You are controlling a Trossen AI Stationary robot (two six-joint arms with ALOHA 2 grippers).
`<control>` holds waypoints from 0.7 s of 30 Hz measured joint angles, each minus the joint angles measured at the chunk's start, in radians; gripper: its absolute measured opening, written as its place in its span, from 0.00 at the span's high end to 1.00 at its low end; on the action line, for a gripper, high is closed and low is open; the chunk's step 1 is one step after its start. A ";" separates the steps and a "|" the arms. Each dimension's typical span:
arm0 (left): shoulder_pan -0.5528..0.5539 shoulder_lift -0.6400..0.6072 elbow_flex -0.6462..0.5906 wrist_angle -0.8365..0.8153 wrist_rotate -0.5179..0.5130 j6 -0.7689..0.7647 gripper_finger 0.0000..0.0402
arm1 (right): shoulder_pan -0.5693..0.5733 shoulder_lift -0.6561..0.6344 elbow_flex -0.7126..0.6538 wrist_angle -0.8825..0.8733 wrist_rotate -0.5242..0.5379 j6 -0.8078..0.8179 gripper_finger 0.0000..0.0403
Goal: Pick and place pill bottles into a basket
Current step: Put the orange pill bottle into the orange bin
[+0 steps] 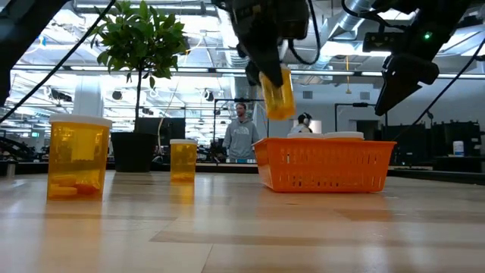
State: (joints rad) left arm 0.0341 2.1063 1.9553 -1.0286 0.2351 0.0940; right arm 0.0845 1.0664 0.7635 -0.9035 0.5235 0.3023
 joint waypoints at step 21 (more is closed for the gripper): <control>-0.014 0.036 -0.011 -0.002 -0.023 0.006 0.52 | 0.000 0.000 0.000 0.001 -0.003 -0.015 0.53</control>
State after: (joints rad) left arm 0.0204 2.1420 1.9442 -1.0309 0.2123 0.1005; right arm 0.0845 1.0664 0.7635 -0.9028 0.5205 0.2874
